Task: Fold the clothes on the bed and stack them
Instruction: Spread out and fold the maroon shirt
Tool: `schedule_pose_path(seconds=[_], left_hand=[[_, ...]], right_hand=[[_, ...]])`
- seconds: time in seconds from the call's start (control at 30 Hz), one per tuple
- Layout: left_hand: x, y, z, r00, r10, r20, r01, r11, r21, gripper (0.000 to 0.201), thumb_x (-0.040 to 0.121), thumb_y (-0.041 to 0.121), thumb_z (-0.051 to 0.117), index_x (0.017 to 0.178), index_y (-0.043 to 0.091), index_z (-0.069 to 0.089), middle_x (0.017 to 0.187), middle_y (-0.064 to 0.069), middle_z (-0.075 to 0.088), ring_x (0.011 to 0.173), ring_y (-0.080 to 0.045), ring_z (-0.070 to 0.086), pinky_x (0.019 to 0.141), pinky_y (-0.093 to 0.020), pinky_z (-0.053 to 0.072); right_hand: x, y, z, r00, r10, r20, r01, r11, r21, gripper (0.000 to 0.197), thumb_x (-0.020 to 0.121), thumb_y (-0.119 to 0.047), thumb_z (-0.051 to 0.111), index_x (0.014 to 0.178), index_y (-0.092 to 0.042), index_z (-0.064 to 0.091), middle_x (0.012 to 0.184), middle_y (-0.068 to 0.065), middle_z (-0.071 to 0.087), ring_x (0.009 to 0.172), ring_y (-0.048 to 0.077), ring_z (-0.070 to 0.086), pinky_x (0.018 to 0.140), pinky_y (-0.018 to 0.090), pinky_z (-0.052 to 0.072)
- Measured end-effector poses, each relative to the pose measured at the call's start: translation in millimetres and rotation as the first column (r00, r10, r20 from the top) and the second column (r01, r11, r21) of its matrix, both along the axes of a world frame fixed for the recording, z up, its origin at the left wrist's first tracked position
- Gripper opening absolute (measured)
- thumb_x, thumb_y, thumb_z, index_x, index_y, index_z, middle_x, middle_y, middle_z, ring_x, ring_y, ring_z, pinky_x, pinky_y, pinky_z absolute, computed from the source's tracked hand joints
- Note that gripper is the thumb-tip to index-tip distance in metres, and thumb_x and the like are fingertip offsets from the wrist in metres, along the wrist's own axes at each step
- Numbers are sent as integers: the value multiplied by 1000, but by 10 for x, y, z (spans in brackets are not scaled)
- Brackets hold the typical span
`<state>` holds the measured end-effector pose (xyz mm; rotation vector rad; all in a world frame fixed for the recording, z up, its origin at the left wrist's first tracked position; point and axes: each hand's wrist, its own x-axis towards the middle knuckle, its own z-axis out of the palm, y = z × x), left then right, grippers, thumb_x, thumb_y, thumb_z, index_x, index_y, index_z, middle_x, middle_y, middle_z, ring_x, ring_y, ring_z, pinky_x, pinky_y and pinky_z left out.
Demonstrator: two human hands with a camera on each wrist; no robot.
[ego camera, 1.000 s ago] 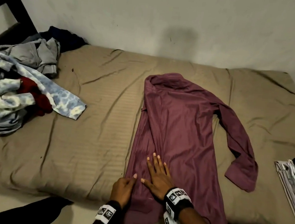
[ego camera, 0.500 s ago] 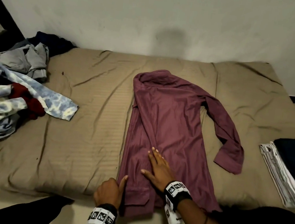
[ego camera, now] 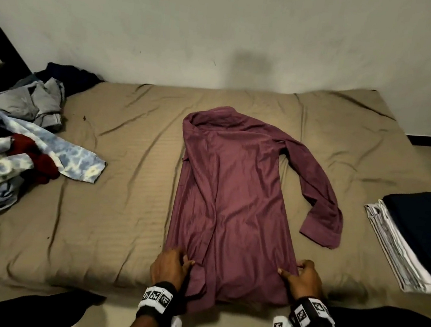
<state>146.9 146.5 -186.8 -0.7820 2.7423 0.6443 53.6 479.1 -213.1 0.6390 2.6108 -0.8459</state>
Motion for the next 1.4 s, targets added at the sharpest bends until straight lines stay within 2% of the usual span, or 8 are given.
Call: schedule_pose_path(seconds=[0.17,0.4,0.63,0.8,0.97,1.07,1.23,1.4], left_hand=[[199,-10,-44,946,174,-275,-136,979,153,39,62,54,91,63,28,62,66,11,62,75,-19,60,61,-31,49],[258,-124,1,734,634,-241,-299,622,724,25,71,16,92,64,19,69,70,-3,74,74,-18,73,83,-44,59],[-68,-128,14,940,218,-263,-187,973,136,42,71,65,79,74,28,60,72,9,64,71,-13,63,59,-30,49],[-535,-179,-43,989,143,-46,-144,989,-29,26,95,44,63,102,19,67,108,-6,71,104,-28,66,80,-36,52],[-487,-295,-60,915,354,-192,-318,928,193,16,90,34,72,84,20,71,83,-4,74,82,-31,69,64,-30,45],[-382,-345,-127,775,578,-255,-356,734,579,19,91,18,75,75,16,67,62,-1,66,60,-21,68,59,-32,56],[-317,-399,-217,578,787,214,-361,12,933,12,99,8,62,87,7,59,66,-7,53,53,-13,53,54,-25,56],[-190,-546,-356,534,773,342,-423,-106,900,15,103,16,56,95,7,63,88,-19,61,69,-23,60,61,-30,57]], right_hand=[[73,-542,314,911,289,-294,-196,931,307,56,64,-26,90,107,-3,62,110,25,56,102,41,52,86,50,46],[-45,-1864,118,965,191,-180,-259,799,-543,20,88,-1,60,90,-21,63,81,2,67,67,19,62,65,29,52],[-287,-2190,-38,992,103,74,-39,802,-595,21,92,7,47,86,-11,58,72,12,65,42,24,60,38,25,43],[-348,-2095,-149,985,142,-94,-170,850,-498,13,90,-9,69,86,-18,61,69,5,63,50,29,65,44,27,46],[-720,-2155,-85,907,314,-280,-377,902,-209,22,90,1,56,93,-14,73,100,9,71,91,29,67,80,34,54],[-1114,-2330,48,792,477,-380,-534,843,-55,29,94,2,53,115,-8,68,123,14,59,110,34,59,88,36,52],[-1699,-2624,-75,402,916,-10,-880,389,271,72,103,-49,45,161,-22,13,169,7,-7,154,30,4,117,52,26],[-1858,-2584,-157,299,938,174,-919,233,319,133,58,-103,12,158,-21,-20,165,5,-26,155,31,-12,121,55,19]])
